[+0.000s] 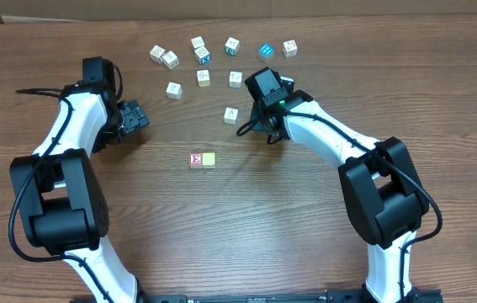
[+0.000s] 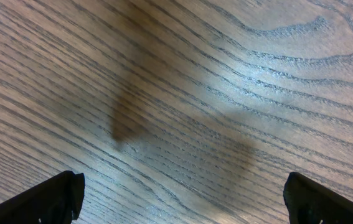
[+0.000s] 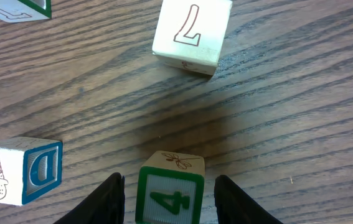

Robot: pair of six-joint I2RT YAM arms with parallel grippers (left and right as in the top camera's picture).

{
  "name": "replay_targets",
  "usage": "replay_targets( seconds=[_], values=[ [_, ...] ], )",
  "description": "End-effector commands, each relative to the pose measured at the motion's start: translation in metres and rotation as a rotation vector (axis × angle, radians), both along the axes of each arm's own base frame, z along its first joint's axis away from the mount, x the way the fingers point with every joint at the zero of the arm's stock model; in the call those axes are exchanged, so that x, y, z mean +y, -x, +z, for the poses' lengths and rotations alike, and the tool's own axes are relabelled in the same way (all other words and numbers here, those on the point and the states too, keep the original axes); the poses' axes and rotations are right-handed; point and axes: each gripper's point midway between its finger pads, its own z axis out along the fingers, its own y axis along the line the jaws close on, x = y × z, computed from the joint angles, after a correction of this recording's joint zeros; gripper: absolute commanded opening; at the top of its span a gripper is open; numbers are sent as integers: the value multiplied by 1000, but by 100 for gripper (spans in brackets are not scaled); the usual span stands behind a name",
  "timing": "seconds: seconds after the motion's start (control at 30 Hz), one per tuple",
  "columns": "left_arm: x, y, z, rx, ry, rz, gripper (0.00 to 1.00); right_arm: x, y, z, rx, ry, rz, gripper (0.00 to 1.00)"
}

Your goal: Form a horizontal line

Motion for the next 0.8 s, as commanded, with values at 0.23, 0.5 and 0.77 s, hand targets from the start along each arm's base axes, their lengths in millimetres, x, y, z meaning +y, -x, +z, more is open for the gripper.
replay_targets(
  seconds=[0.23, 0.5, 0.77],
  values=[
    [0, 0, 3, -7, -12, 1, 99, -5, 2, -5, 8, 21, -4, 45],
    [0, 0, 4, -7, -12, 1, 100, -6, 5, -6, 21, 28, -3, 44],
    [0, 0, 3, -7, -12, 1, 100, -7, 5, -6, 19, 44, 17, 40]
  ],
)
